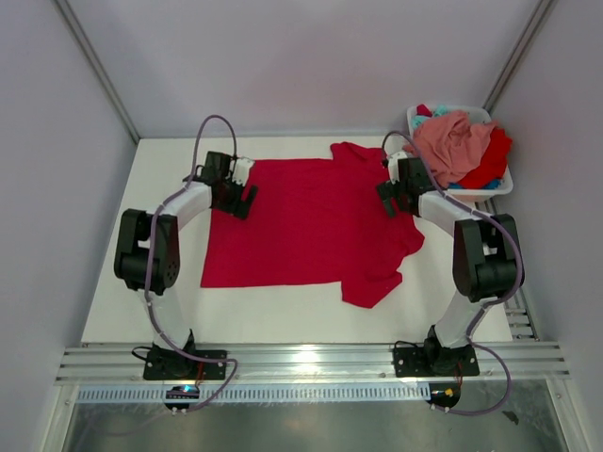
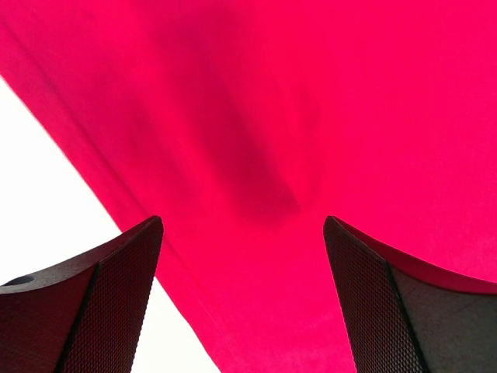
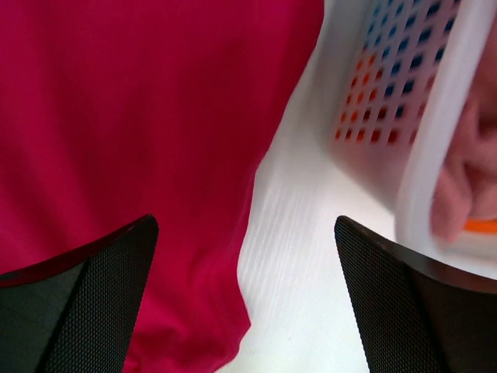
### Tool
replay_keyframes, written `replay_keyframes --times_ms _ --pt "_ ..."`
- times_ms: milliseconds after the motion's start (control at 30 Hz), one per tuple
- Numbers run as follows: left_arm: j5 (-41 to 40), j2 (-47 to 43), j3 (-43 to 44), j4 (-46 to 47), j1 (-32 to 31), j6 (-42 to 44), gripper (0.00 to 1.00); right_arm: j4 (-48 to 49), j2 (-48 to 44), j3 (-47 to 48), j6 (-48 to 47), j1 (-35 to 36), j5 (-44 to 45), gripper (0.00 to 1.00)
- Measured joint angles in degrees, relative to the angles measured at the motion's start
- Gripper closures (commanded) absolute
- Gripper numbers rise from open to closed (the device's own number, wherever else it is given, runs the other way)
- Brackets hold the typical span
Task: Fold and stack the t-shirts
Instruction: Flatten the tshirt out
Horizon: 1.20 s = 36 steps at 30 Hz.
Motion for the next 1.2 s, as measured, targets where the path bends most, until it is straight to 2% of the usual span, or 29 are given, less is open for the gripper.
replay_keyframes --times_ms 133,333,467,600,733,967,1200 --pt "-2.3 3.5 7.3 0.7 0.0 -2.2 0.13 2.8 1.6 4.7 -0.3 0.3 -1.1 0.01" --pt "-9.4 6.8 17.1 4.8 0.0 -5.7 0.13 14.6 2.3 9.5 1.8 -0.7 -4.1 0.01" --pt "-14.3 11.3 24.7 6.8 0.0 -5.8 0.14 17.1 6.6 17.2 3.2 -1.9 -7.6 0.01" --pt "-16.7 18.5 33.8 6.2 0.0 -5.5 0.15 13.5 16.6 31.7 2.6 -2.1 -12.4 0.01" --pt "-16.2 24.8 40.1 4.6 0.0 -5.8 0.19 5.7 24.6 41.0 -0.3 -2.1 -17.7 0.01" --pt "-14.2 30.8 45.4 2.0 0.0 -6.9 0.2 -5.4 32.0 48.5 -4.9 -2.0 -24.6 0.0" --pt "-13.6 32.0 46.1 1.7 0.0 -6.8 0.21 -9.6 32.9 50.0 -10.1 -2.0 -27.8 0.01"
